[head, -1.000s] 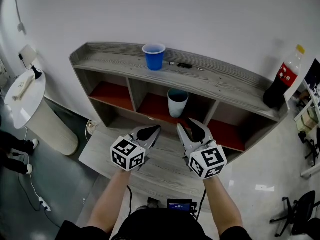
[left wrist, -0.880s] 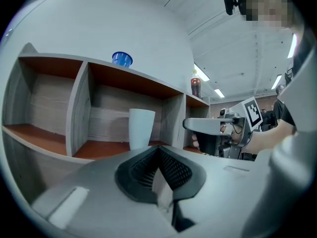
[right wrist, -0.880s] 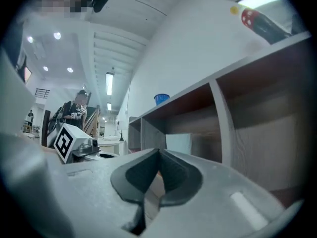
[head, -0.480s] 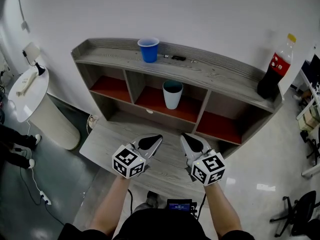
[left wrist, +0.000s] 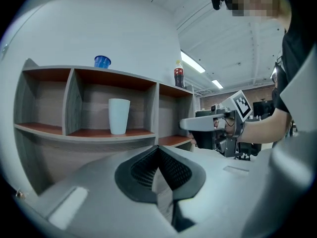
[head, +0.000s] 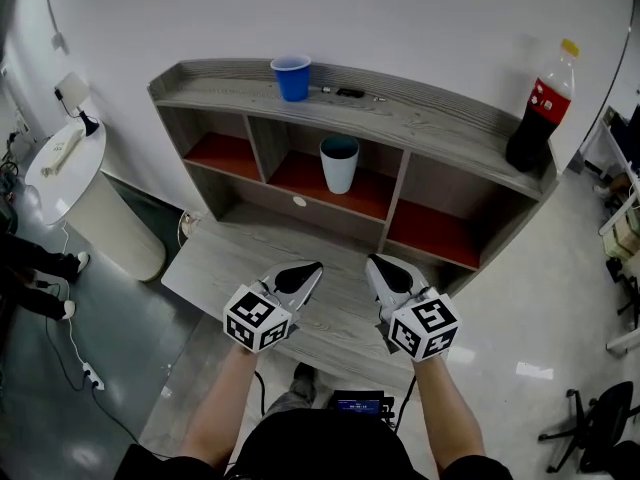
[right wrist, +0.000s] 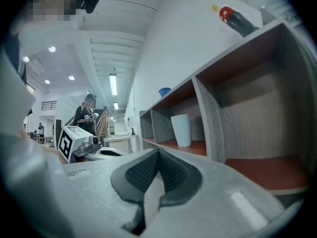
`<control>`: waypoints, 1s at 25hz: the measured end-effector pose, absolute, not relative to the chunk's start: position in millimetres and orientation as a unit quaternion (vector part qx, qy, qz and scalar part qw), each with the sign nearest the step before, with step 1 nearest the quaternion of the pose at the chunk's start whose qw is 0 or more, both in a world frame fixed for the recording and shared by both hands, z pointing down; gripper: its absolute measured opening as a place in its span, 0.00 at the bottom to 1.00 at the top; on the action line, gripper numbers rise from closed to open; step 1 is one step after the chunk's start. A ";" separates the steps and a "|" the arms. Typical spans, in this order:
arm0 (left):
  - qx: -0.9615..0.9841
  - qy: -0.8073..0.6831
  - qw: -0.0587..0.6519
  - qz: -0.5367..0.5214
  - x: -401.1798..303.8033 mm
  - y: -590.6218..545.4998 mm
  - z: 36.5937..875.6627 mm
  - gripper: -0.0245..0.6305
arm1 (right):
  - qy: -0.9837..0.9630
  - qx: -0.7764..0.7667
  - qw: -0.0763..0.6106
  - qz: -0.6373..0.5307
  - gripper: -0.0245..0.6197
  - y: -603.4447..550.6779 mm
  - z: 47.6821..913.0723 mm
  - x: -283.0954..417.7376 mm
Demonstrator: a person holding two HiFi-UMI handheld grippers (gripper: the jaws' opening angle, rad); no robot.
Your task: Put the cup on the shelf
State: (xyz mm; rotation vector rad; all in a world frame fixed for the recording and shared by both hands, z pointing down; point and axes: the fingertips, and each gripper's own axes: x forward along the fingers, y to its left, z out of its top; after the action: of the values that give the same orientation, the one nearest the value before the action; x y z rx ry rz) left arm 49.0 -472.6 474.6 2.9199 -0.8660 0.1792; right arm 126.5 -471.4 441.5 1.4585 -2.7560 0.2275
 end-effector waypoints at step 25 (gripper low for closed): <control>0.978 -0.191 0.065 0.060 27.6 -375.2 501.9 0.04 | -0.883 0.455 0.033 0.107 0.03 -390.3 482.4 106.5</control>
State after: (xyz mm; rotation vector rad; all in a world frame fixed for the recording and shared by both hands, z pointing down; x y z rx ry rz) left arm 27.6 -375.2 501.9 2.9507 -0.5777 0.1819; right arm 106.5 -390.3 482.4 1.3996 -2.7188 0.3302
